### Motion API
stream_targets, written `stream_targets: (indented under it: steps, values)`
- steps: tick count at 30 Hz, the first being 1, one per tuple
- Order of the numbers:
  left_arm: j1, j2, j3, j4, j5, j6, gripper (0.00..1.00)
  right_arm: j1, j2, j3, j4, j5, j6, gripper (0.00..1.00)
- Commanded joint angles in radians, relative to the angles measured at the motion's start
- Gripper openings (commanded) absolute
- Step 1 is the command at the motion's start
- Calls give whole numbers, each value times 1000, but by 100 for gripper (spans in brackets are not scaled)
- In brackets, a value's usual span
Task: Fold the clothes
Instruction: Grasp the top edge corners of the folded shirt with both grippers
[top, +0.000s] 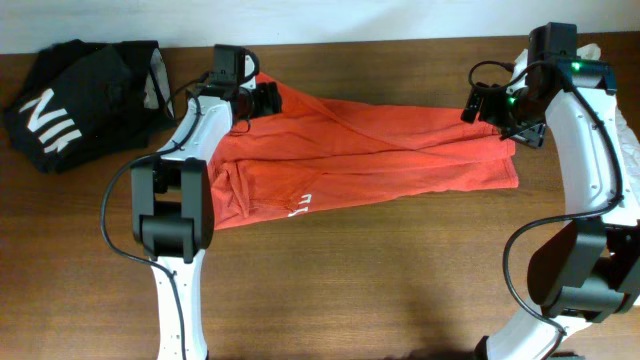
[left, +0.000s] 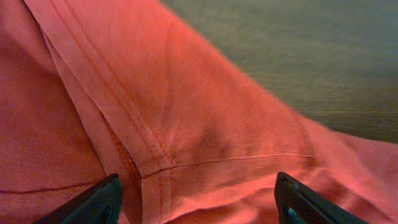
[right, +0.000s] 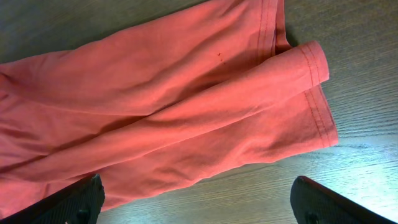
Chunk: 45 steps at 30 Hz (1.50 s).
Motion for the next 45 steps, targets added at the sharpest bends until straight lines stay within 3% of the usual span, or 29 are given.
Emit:
stream_targets:
  steps: [1, 3, 5, 8, 10, 14, 23, 33, 42, 45]
  values:
    - [-5, 40, 20, 2, -6, 16, 74, 6, 3, 9, -6, 37, -3, 99]
    - [-5, 40, 20, 9, -31, 16, 70, 6, 3, 9, -16, 39, -3, 99]
    - [-5, 41, 20, 14, -31, 16, 57, 6, 3, 9, -20, 40, -3, 99]
    - [-5, 41, 20, 14, -31, 16, 29, 6, 3, 9, -22, 40, -3, 99]
    - [-5, 40, 21, 21, -31, 16, 2, 6, 3, 9, -21, 53, -3, 99]
    - [-5, 37, 45, 21, -31, 16, 1, 6, 3, 10, -3, 121, -4, 99]
    - [2, -77, 70, -15, -30, 16, 1, 4, 35, 11, 225, 224, -90, 100]
    - [2, -76, 70, -48, -31, 16, 1, 5, 269, 11, 323, 212, -89, 82]
    - [2, -76, 70, -63, -31, 16, 1, 5, 402, 11, 322, 212, -89, 73]
    - [1, -76, 70, -63, -31, 16, 1, 5, 406, 11, 331, 212, -89, 60]
